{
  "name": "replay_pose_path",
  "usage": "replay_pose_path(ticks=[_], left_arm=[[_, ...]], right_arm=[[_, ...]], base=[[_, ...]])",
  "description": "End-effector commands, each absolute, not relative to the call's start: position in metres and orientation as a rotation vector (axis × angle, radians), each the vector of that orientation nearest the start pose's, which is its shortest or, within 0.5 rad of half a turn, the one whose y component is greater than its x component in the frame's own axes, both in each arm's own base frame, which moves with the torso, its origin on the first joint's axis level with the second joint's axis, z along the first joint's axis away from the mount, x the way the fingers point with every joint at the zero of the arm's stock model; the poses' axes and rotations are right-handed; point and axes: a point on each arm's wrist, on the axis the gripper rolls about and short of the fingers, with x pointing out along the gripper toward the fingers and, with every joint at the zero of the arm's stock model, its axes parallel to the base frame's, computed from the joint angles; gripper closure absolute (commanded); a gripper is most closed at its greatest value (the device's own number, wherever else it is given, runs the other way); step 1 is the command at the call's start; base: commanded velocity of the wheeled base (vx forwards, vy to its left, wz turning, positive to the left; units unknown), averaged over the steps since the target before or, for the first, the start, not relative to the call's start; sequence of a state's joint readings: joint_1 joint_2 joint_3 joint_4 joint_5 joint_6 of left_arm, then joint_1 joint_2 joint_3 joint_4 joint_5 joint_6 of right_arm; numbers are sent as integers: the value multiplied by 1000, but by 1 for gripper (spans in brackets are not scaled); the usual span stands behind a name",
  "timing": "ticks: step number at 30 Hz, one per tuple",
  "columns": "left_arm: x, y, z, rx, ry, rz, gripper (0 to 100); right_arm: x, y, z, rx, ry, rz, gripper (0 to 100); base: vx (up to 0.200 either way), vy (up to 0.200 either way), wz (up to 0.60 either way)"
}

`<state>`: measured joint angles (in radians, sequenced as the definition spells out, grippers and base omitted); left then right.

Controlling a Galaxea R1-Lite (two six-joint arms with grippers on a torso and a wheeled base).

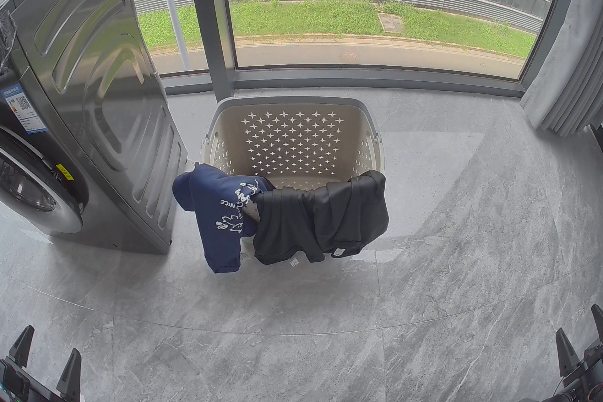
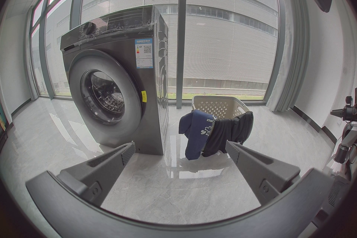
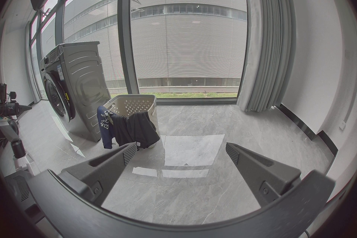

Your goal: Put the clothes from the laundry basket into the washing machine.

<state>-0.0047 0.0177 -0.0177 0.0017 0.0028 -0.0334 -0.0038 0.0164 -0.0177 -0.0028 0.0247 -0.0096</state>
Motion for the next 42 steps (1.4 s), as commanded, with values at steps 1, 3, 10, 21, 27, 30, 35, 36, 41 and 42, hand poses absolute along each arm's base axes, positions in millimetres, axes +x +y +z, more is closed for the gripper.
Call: replay_pose_path(ticks=[1,3,10,21,27,30,35,36,41,42], left_arm=[[-23,0,76,-35,2,-2,0],[-23,0,76,-35,2,-2,0],[-23,0,76,-34,2,-2,0],[-23,0,76,-37,2,-2,0],[-23,0,76,-37,2,-2,0],[-23,0,76,-37,2,-2,0],[-23,0,76,-37,2,-2,0],[-23,0,76,-37,2,-2,0],[-23,0,76,-38,2,-2,0],[-23,0,76,-38,2,-2,0]], right_arm=[[-22,1,76,-11,6,20,0],[-22,1,76,-11,6,20,0],[-22,1,76,-11,6,22,0],[-22,1,76,-11,6,22,0],[-22,1,76,-11,6,22,0],[-22,1,76,-11,6,22,0],[-22,1,76,-11,6,22,0],[-22,1,76,-11,6,20,0],[-22,1,76,-11,6,20,0],[-22,1,76,-11,6,20,0]], base=[[0,200,0],[0,200,0],[0,200,0],[0,200,0],[0,200,0],[0,200,0],[0,200,0],[0,200,0],[0,200,0],[0,200,0]])
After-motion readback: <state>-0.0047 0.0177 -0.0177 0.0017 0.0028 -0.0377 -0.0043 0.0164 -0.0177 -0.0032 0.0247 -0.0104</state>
